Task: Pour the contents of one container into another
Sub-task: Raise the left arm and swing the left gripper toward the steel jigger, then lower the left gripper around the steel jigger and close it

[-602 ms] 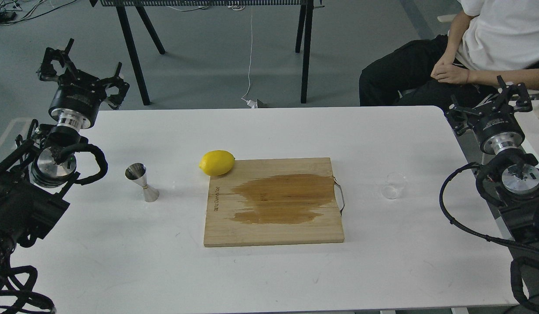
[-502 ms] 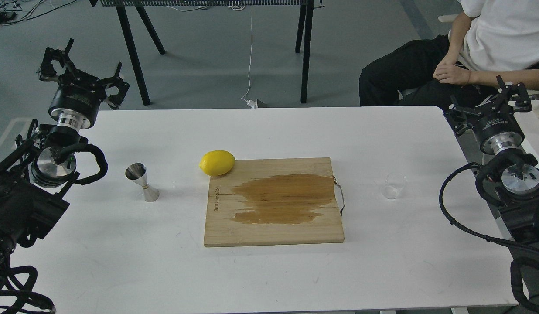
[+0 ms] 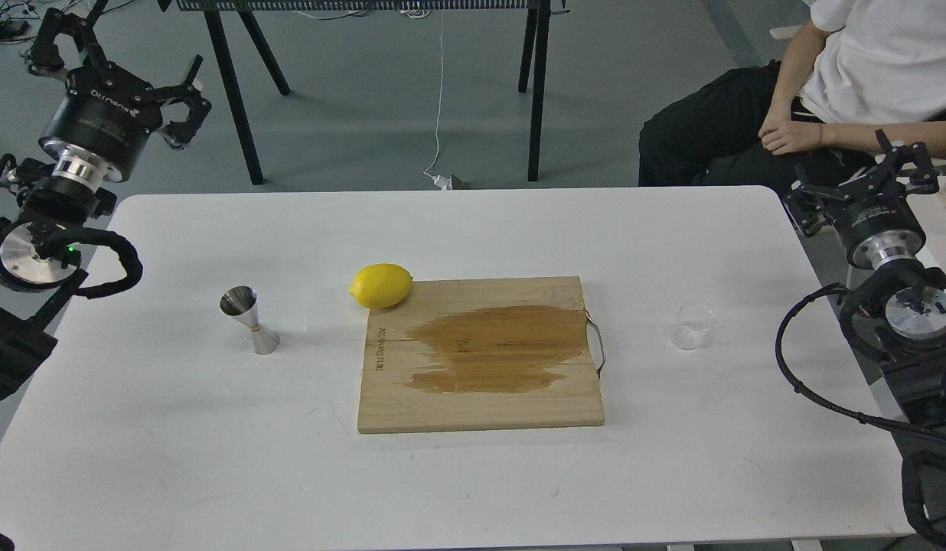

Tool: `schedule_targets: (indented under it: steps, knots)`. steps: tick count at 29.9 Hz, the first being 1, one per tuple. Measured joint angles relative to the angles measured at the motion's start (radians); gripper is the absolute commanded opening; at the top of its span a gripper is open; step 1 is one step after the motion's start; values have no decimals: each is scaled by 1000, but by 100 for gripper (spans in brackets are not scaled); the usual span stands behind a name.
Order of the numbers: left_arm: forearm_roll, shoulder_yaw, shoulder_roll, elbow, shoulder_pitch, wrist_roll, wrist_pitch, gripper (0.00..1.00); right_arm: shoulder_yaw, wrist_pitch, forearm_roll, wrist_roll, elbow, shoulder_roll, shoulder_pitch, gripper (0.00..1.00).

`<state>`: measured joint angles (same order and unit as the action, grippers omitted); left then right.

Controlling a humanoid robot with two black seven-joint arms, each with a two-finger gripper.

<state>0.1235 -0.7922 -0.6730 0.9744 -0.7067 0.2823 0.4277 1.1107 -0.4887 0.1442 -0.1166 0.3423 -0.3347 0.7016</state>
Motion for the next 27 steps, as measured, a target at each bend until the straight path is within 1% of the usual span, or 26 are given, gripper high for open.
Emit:
schedule_targets:
  steps: [4,7,11,17,22,27]
  knots:
    - [-108,30,-75,161,-1,1,-56,99,0,0,0,0,1,-1,-14,100]
    - [-276,38,-103,267,5,7,-102,98,0,0,0,0,2,-1,-17,100]
    - [-568,40,-136,371,31,26,-123,95,0,0,1,0,2,0,-20,100]
    - [-987,41,-185,483,141,76,-194,95,1,0,1,0,2,0,-22,100]
    - [-1246,41,-215,550,263,83,-306,95,0,0,1,0,1,-1,-31,100]
    - [-1545,42,-251,583,386,105,-336,95,4,0,1,0,1,3,-34,100]
